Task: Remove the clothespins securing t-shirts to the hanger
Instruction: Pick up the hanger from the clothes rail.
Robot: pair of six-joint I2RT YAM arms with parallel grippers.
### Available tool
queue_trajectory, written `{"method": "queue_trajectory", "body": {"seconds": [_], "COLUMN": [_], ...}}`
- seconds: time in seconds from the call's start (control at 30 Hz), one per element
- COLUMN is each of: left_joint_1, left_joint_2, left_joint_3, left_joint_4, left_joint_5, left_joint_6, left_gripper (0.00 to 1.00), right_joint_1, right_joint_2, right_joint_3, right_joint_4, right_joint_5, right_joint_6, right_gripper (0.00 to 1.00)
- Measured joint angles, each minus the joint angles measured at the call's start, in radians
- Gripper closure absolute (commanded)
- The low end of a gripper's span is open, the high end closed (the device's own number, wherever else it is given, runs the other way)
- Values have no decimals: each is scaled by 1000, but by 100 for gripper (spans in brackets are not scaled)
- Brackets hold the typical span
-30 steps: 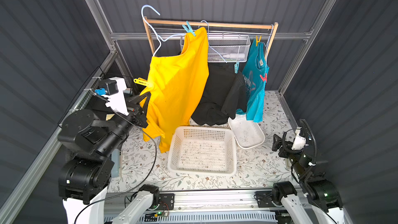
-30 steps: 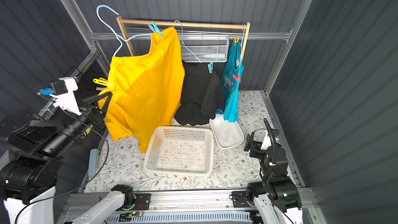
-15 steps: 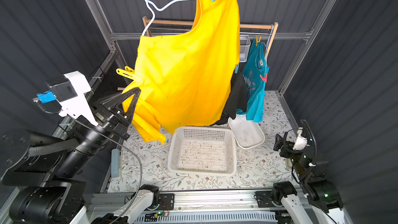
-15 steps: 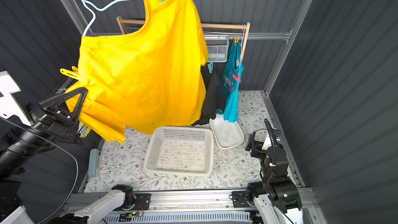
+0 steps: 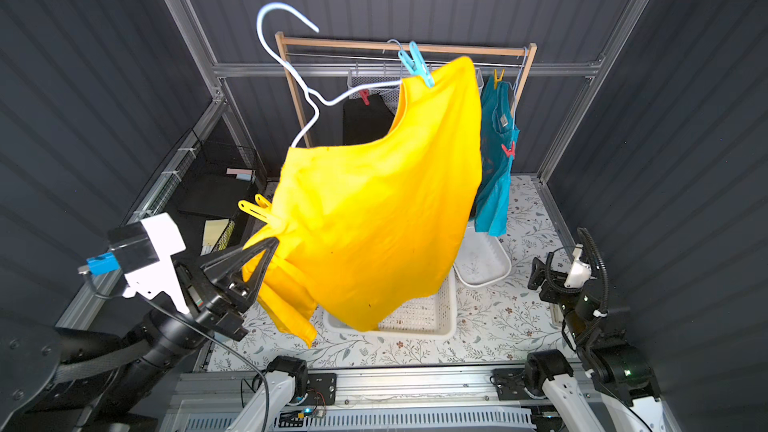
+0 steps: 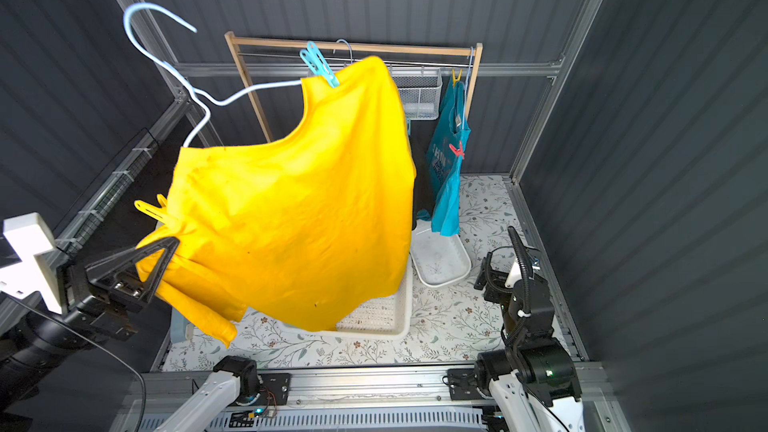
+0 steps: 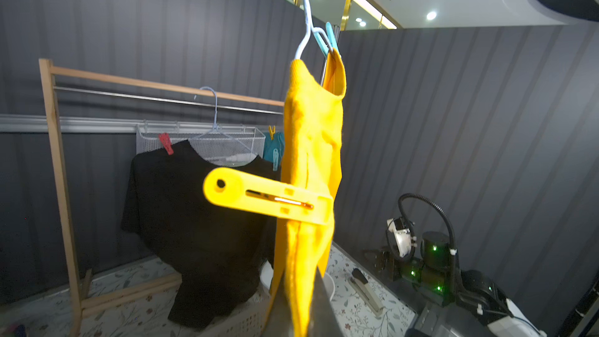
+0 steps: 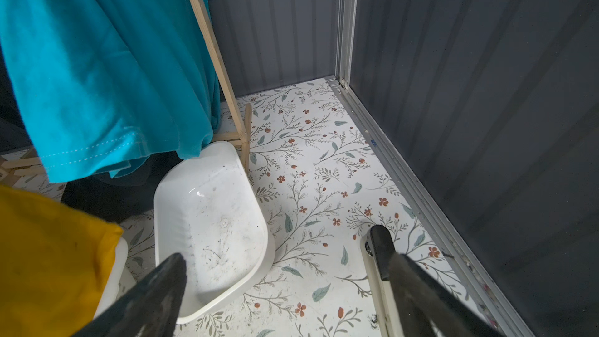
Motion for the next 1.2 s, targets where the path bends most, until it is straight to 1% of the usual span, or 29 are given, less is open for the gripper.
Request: {"method": "queue_trajectory", "body": {"seconds": [0.1,0.23,0.37,0.5,0.63,0.77,0.93,1.07,1.2], "left_joint_1": [0,-9,-12,-12,-12,-12,-12,-12,-12], "left_joint_2": [-57,-149,-217,-223,-262,-312,-296,-290,-254], "left_joint_3": [-114,-309,-487,-570,-663,-769,-828,-891,-949], "left_joint_4": [-24,-23,-7,-9,20,67,87,120,172], "left_joint_5": [-29,-62,-55,-45,4,75,142,155,189], "left_joint_6": [40,108,153,241,327,385,464,516,569], "left_gripper": [100,100,100,100,100,100,100,100,100], "right_joint_1": [0,0,0,0,0,0,0,0,0], "right_joint_2": [5,20,28,34,60,103,159,222,265], "right_joint_3": [0,0,0,0,0,0,27,137,249], "right_joint_4": [0,0,0,0,0,0,-8,-27,-33], "right_joint_5": [1,0,-3,-24,-58,-123,-243,-351,-446], "right_joint_6": [-3,-6,-9,-9,-8,-6,-12,-36,-48], "right_gripper": [1,1,1,1,1,1,1,1,1]}}
